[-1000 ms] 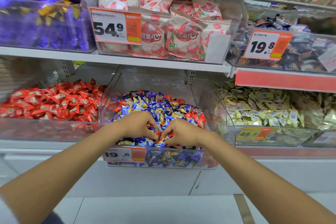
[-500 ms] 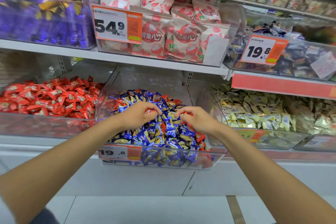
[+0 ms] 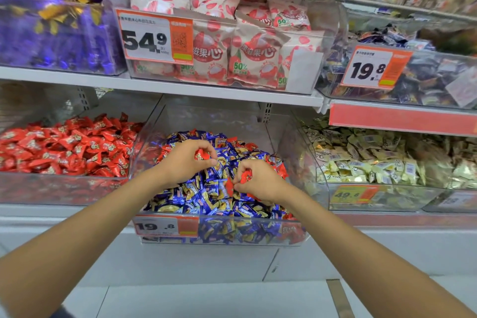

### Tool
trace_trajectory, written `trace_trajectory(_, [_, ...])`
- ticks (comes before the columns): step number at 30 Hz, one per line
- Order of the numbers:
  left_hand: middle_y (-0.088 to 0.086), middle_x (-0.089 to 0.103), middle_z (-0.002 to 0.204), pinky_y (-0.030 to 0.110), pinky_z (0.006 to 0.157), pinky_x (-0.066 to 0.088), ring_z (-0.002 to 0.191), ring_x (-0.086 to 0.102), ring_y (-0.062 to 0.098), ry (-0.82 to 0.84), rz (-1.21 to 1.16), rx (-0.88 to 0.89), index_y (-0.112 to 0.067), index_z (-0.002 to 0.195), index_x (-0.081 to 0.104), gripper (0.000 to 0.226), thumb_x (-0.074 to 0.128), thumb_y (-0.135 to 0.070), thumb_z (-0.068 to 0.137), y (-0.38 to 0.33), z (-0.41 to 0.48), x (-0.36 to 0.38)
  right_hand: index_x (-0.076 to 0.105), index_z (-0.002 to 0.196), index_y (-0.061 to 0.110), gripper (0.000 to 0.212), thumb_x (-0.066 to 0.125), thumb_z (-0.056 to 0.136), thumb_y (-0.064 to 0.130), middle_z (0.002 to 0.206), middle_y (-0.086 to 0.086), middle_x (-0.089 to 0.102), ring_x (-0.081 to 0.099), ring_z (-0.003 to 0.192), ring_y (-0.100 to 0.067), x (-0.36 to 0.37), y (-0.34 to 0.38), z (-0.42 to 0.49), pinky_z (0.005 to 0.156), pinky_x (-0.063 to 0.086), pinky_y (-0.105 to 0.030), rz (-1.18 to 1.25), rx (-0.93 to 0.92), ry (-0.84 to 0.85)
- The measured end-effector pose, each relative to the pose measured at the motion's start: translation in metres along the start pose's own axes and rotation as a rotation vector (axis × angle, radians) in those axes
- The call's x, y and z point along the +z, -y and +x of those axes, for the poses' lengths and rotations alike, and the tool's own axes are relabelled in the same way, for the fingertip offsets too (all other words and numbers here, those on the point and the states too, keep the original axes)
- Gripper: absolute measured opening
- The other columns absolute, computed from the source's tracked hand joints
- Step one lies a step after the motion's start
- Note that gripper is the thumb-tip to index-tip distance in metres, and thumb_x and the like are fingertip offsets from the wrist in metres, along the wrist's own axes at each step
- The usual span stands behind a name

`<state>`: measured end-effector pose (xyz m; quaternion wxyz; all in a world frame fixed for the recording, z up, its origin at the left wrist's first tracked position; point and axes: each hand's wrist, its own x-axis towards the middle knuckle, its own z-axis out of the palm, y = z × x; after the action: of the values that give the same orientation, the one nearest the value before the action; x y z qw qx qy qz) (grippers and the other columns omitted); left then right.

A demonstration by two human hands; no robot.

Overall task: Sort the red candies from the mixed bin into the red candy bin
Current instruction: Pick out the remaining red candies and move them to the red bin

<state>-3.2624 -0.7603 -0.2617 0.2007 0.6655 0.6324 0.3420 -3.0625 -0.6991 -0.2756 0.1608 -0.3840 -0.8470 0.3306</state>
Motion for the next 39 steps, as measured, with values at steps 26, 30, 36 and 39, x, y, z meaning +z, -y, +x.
trace_trajectory(26, [-0.003,0.060,0.129,0.041,0.089,0.049,0.100,0.061,0.030,-0.028,0.152,-0.072,-0.029,0.131,0.054,0.036,0.054,-0.032,0.095,0.001,0.068,0.016,0.068,0.099,0.025,0.015,0.058,0.092,0.016,0.065,-0.003,0.064,0.038,0.044,-0.009,-0.051,-0.010,-0.002,0.050,0.034,-0.024,0.067,0.077,-0.060])
trace_trajectory(30, [0.004,0.051,0.138,0.038,0.099,0.045,0.120,0.052,0.026,0.066,0.408,-0.061,-0.025,0.134,0.051,0.044,0.054,-0.041,0.093,0.008,0.109,0.037,0.061,0.071,0.019,0.022,0.070,0.083,0.035,0.061,0.006,0.053,0.046,0.054,-0.011,-0.062,-0.029,0.010,0.058,0.040,-0.034,0.062,0.128,-0.267])
trace_trajectory(36, [0.000,0.065,0.106,0.030,0.073,0.048,0.091,0.062,0.023,0.063,0.544,-0.044,-0.023,0.095,0.066,0.019,0.061,-0.040,0.089,0.014,0.121,0.047,0.060,0.076,0.021,0.020,0.070,0.083,0.037,0.072,0.005,0.060,0.055,0.067,-0.012,-0.051,-0.037,0.020,0.059,0.039,-0.028,-0.162,0.231,-0.333])
trace_trajectory(39, [-0.002,0.064,0.107,0.030,0.072,0.048,0.089,0.061,0.022,-0.010,0.401,-0.020,-0.022,0.101,0.066,0.021,0.060,-0.039,0.090,0.012,0.109,0.039,0.066,0.088,0.018,0.019,0.071,0.083,0.036,0.083,-0.001,0.068,0.061,0.072,-0.017,-0.041,-0.039,0.026,0.064,0.044,-0.028,-0.202,0.321,-0.295])
